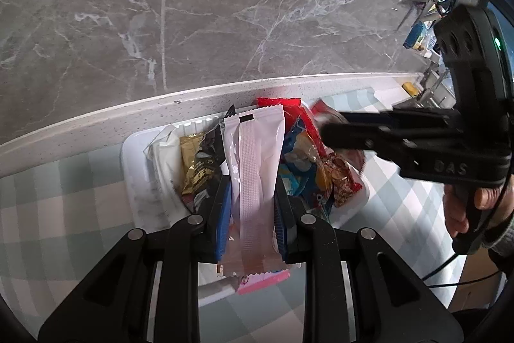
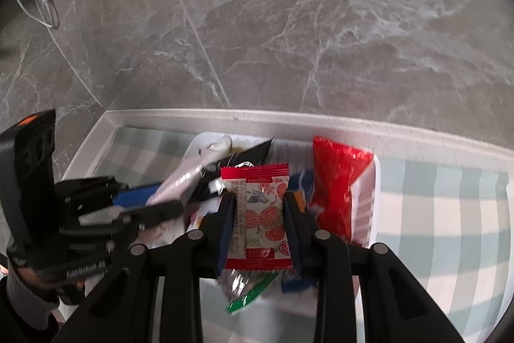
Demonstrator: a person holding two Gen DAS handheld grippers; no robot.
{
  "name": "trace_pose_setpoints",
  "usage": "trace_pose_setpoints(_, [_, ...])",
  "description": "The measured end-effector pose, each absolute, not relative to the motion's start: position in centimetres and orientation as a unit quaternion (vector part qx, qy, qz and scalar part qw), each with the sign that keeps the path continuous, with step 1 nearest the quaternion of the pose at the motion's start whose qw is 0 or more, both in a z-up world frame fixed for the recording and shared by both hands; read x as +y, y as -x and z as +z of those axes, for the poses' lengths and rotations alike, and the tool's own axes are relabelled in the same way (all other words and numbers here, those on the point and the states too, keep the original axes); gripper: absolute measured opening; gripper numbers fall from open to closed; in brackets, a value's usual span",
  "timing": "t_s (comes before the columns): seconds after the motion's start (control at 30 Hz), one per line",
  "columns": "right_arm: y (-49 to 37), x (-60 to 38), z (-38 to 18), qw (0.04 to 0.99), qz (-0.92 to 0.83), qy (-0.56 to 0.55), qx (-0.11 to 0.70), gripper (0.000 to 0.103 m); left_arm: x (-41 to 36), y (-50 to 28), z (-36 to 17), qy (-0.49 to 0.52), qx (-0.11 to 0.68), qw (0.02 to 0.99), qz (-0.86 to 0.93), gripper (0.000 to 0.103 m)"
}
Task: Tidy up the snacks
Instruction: 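Carry pink bar with left tool while right tool carries candy packet to tray, then open both tools to drop the packets into the tray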
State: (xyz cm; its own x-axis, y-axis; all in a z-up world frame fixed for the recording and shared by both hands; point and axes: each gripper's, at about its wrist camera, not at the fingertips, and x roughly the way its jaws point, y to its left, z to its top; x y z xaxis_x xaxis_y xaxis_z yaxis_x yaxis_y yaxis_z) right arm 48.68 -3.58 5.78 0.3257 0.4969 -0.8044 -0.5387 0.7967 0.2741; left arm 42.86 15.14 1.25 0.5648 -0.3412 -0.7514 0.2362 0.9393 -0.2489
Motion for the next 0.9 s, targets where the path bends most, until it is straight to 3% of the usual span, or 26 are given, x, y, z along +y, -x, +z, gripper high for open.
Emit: trace_pose_setpoints(0.9, [-53.8,-0.9,2.3,0.802,0.313,0.043,0.507,0.034,12.6,-45.5,-1.3,0.047,0.448,0.883,-0.132,0.023])
